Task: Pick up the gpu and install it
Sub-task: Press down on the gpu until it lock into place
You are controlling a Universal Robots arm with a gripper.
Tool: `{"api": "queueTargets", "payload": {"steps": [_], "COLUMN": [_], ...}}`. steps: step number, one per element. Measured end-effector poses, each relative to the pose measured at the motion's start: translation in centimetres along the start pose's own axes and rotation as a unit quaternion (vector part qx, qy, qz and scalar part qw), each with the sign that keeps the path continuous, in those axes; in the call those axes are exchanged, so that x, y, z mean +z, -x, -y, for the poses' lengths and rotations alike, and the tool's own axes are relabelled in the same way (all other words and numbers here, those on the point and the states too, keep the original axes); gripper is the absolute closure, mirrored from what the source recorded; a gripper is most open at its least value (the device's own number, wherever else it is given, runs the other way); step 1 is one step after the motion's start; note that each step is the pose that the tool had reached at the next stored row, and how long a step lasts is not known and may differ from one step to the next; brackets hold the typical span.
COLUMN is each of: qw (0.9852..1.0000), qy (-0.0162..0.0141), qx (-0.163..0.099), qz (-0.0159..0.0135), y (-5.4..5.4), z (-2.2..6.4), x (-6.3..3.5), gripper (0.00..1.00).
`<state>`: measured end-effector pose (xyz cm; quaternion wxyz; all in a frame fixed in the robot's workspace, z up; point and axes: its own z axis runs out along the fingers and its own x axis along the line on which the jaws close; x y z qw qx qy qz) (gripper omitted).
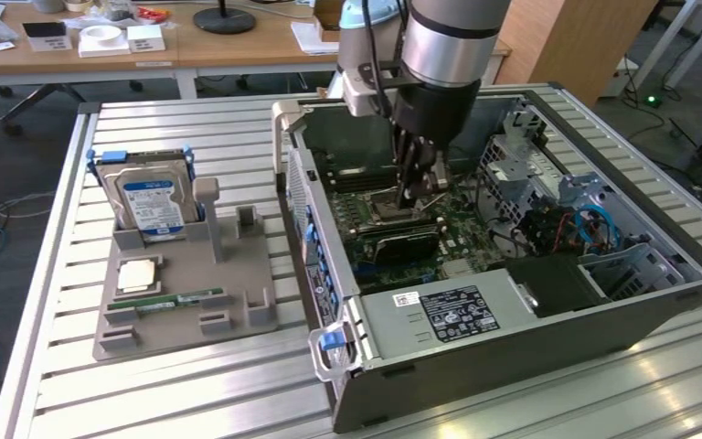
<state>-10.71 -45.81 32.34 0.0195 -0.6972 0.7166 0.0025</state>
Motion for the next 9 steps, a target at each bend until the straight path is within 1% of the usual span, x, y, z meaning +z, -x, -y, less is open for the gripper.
{"api": "queueTargets", "payload": {"steps": [2, 9], "qw": [1.0000, 1.0000], "qy": [-0.0001, -0.0001], "qx": [0.001, 0.001], "qz": [-0.0015, -0.0014], "y": [0.03, 0.04], "z": [0.02, 0.02], "x": [-1.00, -1.12], "gripper": [0.89, 0.89]}}
